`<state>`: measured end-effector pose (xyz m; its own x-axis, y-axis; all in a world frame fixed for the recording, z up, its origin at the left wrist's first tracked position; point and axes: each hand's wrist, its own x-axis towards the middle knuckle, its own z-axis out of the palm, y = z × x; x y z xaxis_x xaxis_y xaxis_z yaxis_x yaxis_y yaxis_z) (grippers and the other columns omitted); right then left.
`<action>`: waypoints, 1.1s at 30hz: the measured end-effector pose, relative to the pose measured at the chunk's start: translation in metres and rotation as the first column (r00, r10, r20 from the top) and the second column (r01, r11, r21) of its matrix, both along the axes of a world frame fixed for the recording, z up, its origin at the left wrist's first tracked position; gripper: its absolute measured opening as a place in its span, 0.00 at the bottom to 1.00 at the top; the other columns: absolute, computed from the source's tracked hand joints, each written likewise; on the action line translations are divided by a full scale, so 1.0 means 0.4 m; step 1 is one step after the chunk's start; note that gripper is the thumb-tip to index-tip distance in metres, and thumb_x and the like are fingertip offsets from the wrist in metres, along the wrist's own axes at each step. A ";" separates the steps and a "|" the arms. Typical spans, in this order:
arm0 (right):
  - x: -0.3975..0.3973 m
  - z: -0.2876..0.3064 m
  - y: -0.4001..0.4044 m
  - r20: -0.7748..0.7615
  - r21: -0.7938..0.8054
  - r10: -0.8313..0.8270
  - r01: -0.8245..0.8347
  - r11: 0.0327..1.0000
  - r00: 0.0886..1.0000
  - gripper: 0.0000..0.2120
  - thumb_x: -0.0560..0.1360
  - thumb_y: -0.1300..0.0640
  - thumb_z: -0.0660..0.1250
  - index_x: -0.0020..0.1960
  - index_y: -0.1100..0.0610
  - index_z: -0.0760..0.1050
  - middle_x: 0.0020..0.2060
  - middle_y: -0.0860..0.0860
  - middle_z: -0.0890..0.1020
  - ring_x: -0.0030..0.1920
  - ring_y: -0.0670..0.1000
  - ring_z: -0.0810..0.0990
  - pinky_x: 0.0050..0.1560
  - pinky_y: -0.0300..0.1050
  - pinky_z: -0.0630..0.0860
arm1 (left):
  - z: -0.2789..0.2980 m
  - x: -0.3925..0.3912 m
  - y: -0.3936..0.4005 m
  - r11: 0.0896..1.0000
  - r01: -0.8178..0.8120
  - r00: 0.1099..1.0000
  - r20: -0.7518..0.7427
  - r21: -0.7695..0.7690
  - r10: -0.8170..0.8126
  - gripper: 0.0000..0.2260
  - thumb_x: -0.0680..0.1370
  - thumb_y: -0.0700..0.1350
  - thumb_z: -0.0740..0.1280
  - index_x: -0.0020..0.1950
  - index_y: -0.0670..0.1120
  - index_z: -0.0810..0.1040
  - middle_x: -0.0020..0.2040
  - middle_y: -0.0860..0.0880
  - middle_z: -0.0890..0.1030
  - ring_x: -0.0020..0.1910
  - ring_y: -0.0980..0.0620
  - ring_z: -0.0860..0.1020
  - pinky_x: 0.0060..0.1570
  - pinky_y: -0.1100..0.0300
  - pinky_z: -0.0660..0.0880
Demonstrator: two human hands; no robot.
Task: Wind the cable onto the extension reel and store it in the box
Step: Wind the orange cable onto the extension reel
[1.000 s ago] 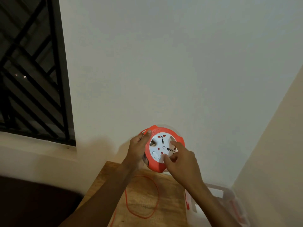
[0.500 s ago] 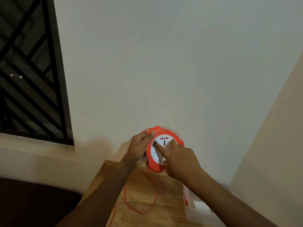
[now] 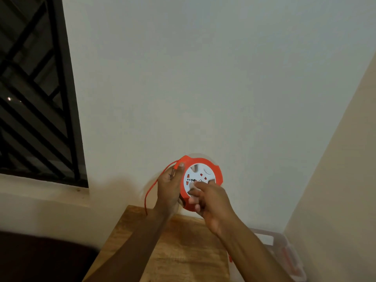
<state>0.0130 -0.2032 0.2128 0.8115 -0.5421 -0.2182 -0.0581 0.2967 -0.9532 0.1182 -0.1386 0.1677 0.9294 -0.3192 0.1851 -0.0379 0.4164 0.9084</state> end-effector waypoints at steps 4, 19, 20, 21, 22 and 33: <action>-0.016 -0.035 -0.027 -0.057 -0.674 -0.124 0.053 0.736 0.991 0.22 0.73 0.52 0.72 0.64 0.50 0.70 0.50 0.52 0.84 0.37 0.47 0.84 0.40 0.41 0.82 | -0.004 0.009 0.007 0.998 0.055 0.997 -0.062 -0.009 -0.056 0.12 0.81 0.55 0.65 0.60 0.51 0.81 0.51 0.49 0.88 0.49 0.45 0.87 0.44 0.51 0.85; -0.038 -0.025 -0.142 -0.347 -0.771 0.045 -0.258 -0.582 0.937 0.38 0.62 0.50 0.81 0.68 0.47 0.68 0.67 0.57 0.75 0.57 0.61 0.80 0.47 0.55 0.81 | -0.005 0.012 0.022 0.957 0.208 0.972 0.066 0.200 -0.225 0.14 0.79 0.56 0.65 0.59 0.51 0.81 0.52 0.48 0.88 0.49 0.43 0.87 0.46 0.49 0.85; -0.037 -0.025 -0.139 -0.362 -0.756 0.033 -0.272 -0.596 0.931 0.38 0.63 0.51 0.80 0.69 0.47 0.67 0.67 0.57 0.74 0.57 0.61 0.80 0.48 0.56 0.80 | -0.003 0.010 0.021 0.958 0.205 0.974 0.054 0.202 -0.220 0.13 0.78 0.56 0.65 0.58 0.52 0.81 0.52 0.49 0.88 0.49 0.44 0.87 0.45 0.50 0.85; -0.037 -0.024 -0.136 -0.369 -0.744 0.022 -0.281 -0.606 0.929 0.38 0.64 0.51 0.80 0.70 0.47 0.66 0.68 0.57 0.73 0.57 0.62 0.80 0.50 0.57 0.80 | -0.001 0.009 0.020 0.958 0.206 0.975 0.042 0.201 -0.218 0.13 0.78 0.56 0.65 0.58 0.53 0.81 0.52 0.49 0.88 0.49 0.45 0.87 0.45 0.51 0.85; -0.038 -0.021 -0.134 -0.375 -0.734 0.016 -0.286 -0.616 0.927 0.38 0.66 0.51 0.79 0.71 0.47 0.65 0.69 0.58 0.73 0.57 0.62 0.80 0.51 0.58 0.79 | -0.001 0.009 0.019 0.956 0.209 0.975 0.034 0.205 -0.220 0.14 0.78 0.57 0.65 0.58 0.53 0.81 0.52 0.50 0.88 0.49 0.45 0.87 0.45 0.51 0.85; -0.036 0.024 -0.163 -0.531 -0.498 0.024 -0.289 -0.818 0.847 0.34 0.71 0.51 0.74 0.73 0.43 0.63 0.71 0.61 0.68 0.59 0.64 0.78 0.53 0.61 0.78 | 0.001 0.025 0.032 0.930 0.311 0.950 -0.099 0.196 -0.297 0.17 0.79 0.54 0.65 0.59 0.44 0.82 0.50 0.42 0.88 0.45 0.41 0.87 0.40 0.50 0.85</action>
